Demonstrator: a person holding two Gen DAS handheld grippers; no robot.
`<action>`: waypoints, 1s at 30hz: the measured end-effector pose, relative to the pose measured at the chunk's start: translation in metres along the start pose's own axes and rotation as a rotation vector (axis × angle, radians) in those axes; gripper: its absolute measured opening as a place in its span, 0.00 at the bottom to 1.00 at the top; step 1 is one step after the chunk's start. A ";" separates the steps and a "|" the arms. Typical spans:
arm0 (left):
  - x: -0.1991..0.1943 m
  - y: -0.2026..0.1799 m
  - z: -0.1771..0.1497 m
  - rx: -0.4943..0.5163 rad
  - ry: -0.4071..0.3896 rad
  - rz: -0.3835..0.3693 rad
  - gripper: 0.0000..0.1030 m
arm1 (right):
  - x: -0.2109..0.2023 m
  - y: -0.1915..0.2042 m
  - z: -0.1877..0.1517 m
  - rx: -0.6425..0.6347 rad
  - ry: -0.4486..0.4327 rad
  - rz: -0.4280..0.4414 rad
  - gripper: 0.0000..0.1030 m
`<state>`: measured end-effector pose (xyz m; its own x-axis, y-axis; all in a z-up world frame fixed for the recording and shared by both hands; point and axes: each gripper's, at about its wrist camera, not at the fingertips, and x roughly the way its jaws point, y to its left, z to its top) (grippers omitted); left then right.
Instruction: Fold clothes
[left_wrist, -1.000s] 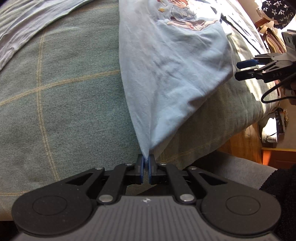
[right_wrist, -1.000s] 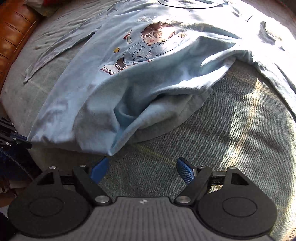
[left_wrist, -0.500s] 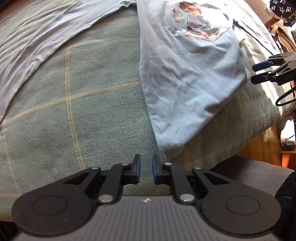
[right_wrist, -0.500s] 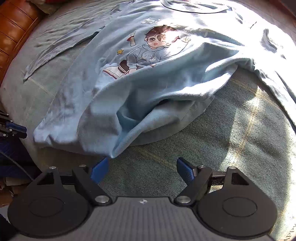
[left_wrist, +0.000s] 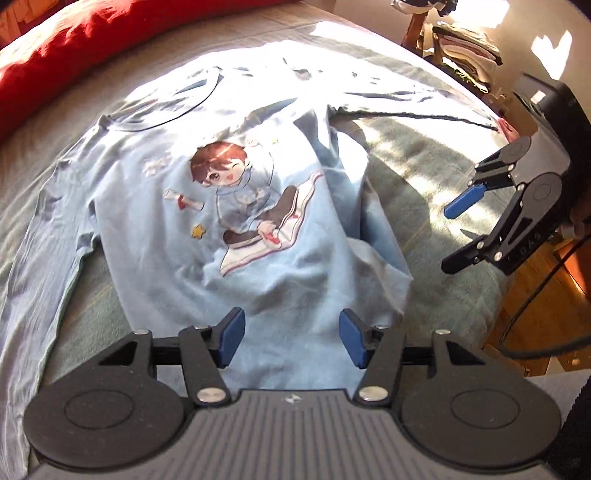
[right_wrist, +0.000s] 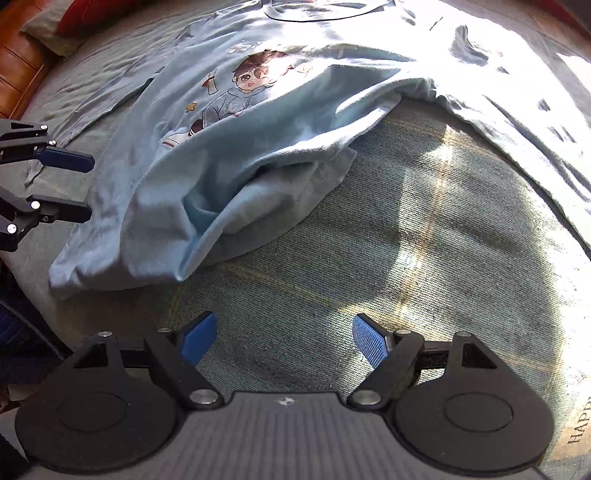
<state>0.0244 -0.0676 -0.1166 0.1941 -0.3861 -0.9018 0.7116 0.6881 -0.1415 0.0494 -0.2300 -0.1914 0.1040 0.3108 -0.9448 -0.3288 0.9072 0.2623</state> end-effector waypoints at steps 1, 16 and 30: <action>0.004 -0.006 0.011 0.015 -0.017 -0.022 0.57 | -0.001 -0.003 -0.004 0.010 -0.004 -0.004 0.81; 0.094 -0.070 0.056 0.209 0.111 -0.061 0.55 | -0.011 -0.035 -0.047 0.167 -0.065 -0.015 0.81; 0.079 -0.018 0.056 0.070 0.091 0.045 0.28 | -0.023 -0.031 -0.035 0.115 -0.162 0.076 0.81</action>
<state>0.0647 -0.1456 -0.1626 0.1667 -0.2965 -0.9404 0.7498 0.6575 -0.0744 0.0239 -0.2750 -0.1849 0.2353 0.4125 -0.8800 -0.2329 0.9030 0.3610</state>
